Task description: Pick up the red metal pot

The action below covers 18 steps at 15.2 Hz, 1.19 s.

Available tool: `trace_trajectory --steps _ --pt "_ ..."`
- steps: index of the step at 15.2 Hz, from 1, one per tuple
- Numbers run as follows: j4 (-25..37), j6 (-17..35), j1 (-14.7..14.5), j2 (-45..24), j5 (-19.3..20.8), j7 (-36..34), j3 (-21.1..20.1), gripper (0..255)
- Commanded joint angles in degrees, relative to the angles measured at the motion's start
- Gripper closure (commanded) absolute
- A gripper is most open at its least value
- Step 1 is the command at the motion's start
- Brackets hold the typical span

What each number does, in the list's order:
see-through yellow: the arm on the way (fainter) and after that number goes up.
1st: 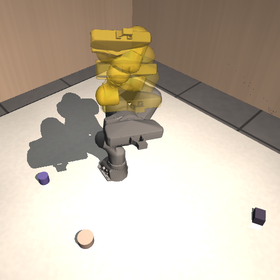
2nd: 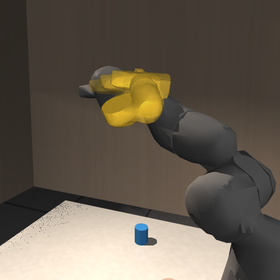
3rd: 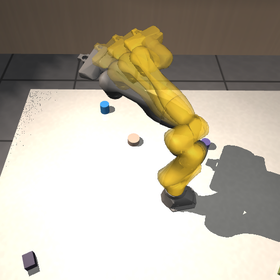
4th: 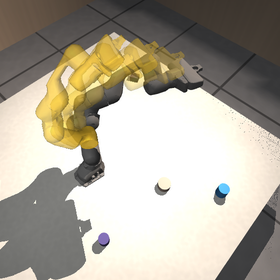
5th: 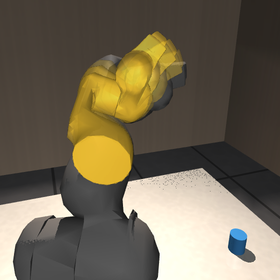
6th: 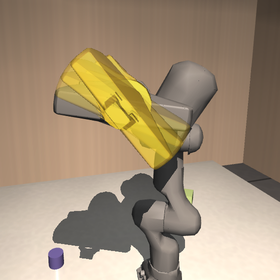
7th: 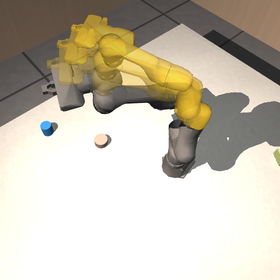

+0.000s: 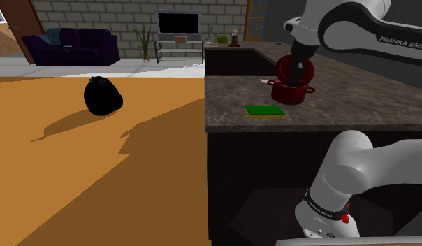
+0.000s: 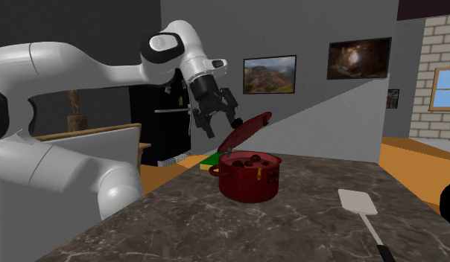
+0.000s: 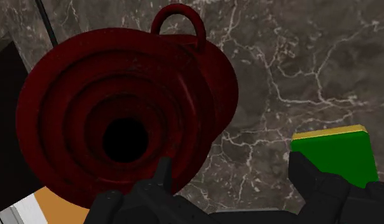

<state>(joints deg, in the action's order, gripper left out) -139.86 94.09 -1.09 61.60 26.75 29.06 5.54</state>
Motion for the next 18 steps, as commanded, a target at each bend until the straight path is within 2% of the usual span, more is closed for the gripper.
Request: trace_trajectory --steps 1,7,16,17,18 --pt "0.73 1.39 -0.44 1.01 4.12 4.88 1.31 0" --pt "2.95 6.64 -2.46 3.99 14.29 18.0 5.4 0" --pt "-4.16 9.78 -1.92 7.49 15.88 16.1 6.55 0" --pt "-4.24 9.81 -1.9 7.58 15.93 16.15 6.64 255" --pt "-4.3 9.87 -1.89 7.6 15.98 16.15 6.69 255"
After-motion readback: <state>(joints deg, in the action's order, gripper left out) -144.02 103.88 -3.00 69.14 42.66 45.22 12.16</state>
